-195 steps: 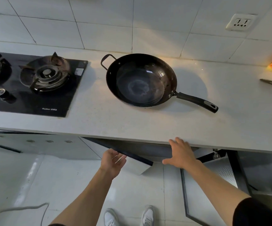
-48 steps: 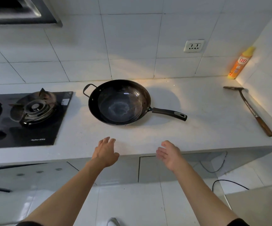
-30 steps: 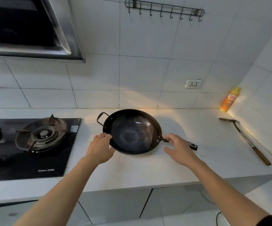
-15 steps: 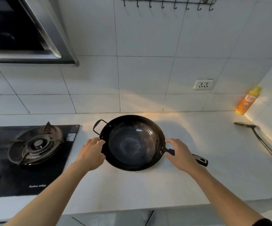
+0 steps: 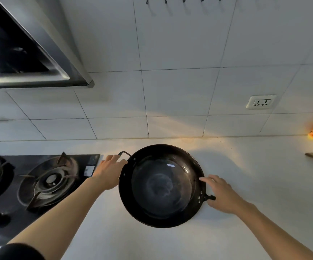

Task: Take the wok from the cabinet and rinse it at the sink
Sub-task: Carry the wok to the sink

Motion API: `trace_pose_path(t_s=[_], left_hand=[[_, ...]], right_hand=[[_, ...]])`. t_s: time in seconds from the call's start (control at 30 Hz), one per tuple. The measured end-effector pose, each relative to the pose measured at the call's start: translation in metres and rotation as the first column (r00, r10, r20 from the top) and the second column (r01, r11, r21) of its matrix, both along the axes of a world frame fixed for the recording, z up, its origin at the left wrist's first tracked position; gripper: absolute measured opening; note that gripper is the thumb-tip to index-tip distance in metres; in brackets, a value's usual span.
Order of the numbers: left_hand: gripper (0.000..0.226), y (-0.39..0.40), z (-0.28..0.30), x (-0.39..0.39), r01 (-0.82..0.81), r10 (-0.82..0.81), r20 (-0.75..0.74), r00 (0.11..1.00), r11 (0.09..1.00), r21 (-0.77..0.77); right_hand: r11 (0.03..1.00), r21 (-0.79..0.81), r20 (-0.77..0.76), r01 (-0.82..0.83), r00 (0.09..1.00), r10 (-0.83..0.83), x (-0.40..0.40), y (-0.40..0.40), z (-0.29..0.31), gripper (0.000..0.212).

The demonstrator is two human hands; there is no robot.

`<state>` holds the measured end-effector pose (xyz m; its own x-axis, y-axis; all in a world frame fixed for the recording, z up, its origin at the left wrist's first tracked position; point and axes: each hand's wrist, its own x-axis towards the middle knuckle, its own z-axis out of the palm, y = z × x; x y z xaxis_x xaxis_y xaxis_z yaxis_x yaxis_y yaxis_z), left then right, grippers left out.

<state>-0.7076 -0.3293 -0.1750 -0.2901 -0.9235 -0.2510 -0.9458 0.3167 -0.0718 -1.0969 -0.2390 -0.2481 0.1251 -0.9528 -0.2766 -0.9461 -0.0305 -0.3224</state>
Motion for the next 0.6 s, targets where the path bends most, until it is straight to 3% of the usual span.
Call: trace_pose_path(t_s=[0.17, 0.33, 0.6], left_hand=[[0.086, -0.045, -0.013, 0.015, 0.176, -0.179, 0.184, 0.966, 0.984, 0.035], [0.098, -0.087, -0.046, 0.021, 0.346, -0.358, 0.299, 0.884, 0.933, 0.095], [0.075, -0.121, -0.07, 0.022, 0.531, -0.527, 0.272, 0.805, 0.845, 0.064]], right_hand=[[0.997, 0.075, -0.086, 0.017, 0.996, -0.011, 0.006, -0.004, -0.02, 0.085], [0.991, 0.036, -0.066, 0.129, 0.99, -0.127, 0.02, 0.005, -0.036, 0.074], [0.979, -0.1, -0.198, 0.175, 0.961, -0.192, 0.038, 0.008, -0.042, 0.054]])
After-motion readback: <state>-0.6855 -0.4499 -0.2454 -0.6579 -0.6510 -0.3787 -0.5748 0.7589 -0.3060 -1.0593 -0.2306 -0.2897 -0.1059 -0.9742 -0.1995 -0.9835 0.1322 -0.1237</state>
